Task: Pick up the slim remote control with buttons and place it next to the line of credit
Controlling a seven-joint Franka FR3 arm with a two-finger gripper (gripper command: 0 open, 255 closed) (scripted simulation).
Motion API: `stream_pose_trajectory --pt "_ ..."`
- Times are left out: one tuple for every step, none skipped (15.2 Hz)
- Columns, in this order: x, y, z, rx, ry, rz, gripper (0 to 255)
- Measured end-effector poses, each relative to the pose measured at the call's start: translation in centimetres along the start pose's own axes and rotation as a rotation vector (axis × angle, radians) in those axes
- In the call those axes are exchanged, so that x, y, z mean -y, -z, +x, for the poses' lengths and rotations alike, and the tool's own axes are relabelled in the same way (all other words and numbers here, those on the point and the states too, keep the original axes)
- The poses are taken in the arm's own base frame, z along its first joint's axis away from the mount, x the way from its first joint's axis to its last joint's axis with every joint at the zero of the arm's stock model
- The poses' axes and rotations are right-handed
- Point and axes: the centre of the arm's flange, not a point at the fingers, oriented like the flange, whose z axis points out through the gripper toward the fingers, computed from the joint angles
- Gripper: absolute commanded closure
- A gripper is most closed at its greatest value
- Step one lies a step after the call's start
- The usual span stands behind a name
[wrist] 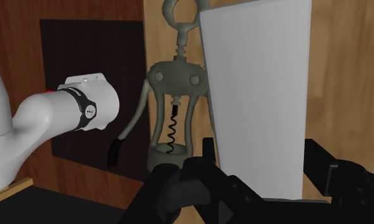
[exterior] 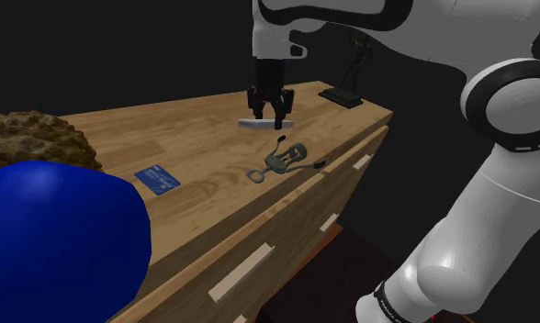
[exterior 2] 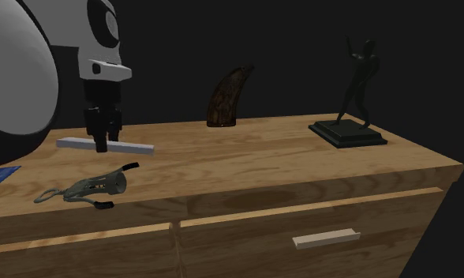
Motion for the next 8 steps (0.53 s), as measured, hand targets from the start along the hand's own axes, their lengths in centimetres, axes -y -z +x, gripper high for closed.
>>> stream_pose_trajectory --pt "-0.2 0.5 0.0 0.0 0.0 0.0 255" --pt "-0.4 0.9 0.0 0.0 0.0 0.0 255" --pt "-0.5 1.5 0.0 0.0 0.0 0.0 255" --pt "-0.7 2.0 -0.1 0.0 0.0 0.0 255" --pt "-0.9 2.5 -0.1 0.0 0.0 0.0 255" --pt "-1.0 3.0 -0.1 0.0 0.0 0.0 255" --pt "-1.1 3.6 -0.1 0.0 0.0 0.0 255" --pt "-1.2 4.1 -0.1 0.0 0.0 0.0 255"
